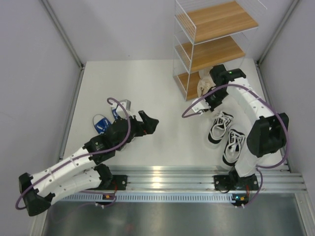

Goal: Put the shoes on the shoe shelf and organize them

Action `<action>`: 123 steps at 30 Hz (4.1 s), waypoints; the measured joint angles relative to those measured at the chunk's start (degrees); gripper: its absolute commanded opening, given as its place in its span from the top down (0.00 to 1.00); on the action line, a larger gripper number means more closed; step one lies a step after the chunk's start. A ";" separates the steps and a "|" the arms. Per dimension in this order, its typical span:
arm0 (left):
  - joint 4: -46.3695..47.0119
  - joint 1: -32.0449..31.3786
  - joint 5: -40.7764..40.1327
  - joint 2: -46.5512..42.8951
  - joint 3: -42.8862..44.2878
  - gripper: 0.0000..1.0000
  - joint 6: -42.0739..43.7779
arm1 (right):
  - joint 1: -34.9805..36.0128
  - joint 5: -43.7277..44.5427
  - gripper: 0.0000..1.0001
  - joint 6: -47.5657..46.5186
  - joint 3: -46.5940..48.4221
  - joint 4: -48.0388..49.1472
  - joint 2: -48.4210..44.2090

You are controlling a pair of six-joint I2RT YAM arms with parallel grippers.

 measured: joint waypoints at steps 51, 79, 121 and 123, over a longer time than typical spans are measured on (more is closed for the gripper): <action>2.43 5.75 10.75 -6.19 -3.54 0.02 0.83 | -4.42 -11.08 0.22 57.09 -13.38 29.51 -16.26; 1.73 5.79 12.24 -5.81 -5.51 0.02 0.68 | 9.75 33.66 0.36 101.24 -38.91 66.14 -14.80; 1.66 5.81 12.24 -6.67 -5.57 0.02 0.72 | -2.69 23.08 1.00 89.26 -31.91 71.30 -5.44; 1.66 5.81 12.24 -6.67 -5.57 0.02 0.72 | -2.69 22.77 1.00 89.50 -31.36 71.71 -4.81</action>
